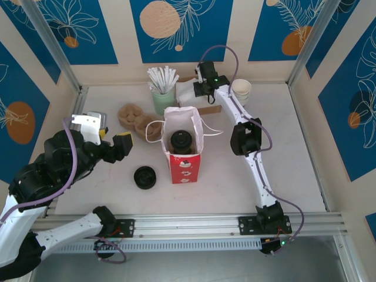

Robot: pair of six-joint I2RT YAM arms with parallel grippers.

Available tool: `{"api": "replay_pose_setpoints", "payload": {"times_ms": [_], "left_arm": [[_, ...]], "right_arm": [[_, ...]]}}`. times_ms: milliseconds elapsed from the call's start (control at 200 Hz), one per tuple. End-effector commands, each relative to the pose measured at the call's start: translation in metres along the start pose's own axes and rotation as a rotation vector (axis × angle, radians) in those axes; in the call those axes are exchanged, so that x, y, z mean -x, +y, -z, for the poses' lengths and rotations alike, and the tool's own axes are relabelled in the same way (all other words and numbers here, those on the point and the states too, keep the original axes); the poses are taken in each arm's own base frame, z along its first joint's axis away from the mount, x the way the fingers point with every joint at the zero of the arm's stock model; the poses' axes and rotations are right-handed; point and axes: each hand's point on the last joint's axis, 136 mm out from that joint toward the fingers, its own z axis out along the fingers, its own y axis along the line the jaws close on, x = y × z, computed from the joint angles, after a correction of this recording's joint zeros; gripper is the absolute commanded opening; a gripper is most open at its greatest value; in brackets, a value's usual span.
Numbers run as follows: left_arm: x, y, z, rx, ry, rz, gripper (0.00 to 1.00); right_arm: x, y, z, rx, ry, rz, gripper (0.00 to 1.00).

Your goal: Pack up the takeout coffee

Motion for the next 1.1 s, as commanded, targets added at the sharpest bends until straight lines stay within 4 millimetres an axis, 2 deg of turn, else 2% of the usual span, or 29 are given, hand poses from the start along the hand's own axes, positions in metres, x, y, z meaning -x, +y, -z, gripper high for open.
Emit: {"api": "replay_pose_setpoints", "payload": {"times_ms": [0, 170, 310, 435, 560, 735, 865, 995, 1095], "left_arm": [[-0.001, -0.003, 0.001, -0.021, 0.002, 0.017, 0.83], [0.0, -0.004, 0.001, -0.022, -0.004, 0.014, 0.84], [0.001, -0.003, 0.0, -0.018, -0.007, 0.009, 0.84], [0.0, -0.002, -0.002, -0.01, -0.005, 0.005, 0.84], [-0.002, -0.001, -0.005, 0.002, -0.001, -0.002, 0.84], [-0.005, 0.0, -0.014, 0.031, 0.019, -0.02, 0.84], [-0.009, -0.002, -0.024, 0.037, 0.035, -0.032, 0.84], [-0.013, -0.008, -0.035, 0.018, 0.038, -0.016, 0.84], [-0.017, -0.013, -0.042, 0.005, 0.05, -0.012, 0.84]], "right_arm": [[0.048, 0.011, 0.057, 0.04, -0.123, 0.019, 0.05], [0.069, 0.014, 0.094, 0.05, -0.179, 0.022, 0.01], [0.088, 0.018, 0.135, 0.064, -0.231, 0.019, 0.0], [0.104, 0.023, 0.182, 0.081, -0.286, 0.007, 0.0], [0.112, 0.031, 0.23, 0.132, -0.321, -0.019, 0.0], [0.109, 0.049, 0.296, 0.262, -0.334, -0.051, 0.0], [0.099, 0.066, 0.343, 0.338, -0.338, -0.037, 0.0], [0.08, 0.093, 0.396, 0.55, -0.31, -0.065, 0.0], [0.061, 0.107, 0.426, 0.665, -0.272, -0.113, 0.0]]}}
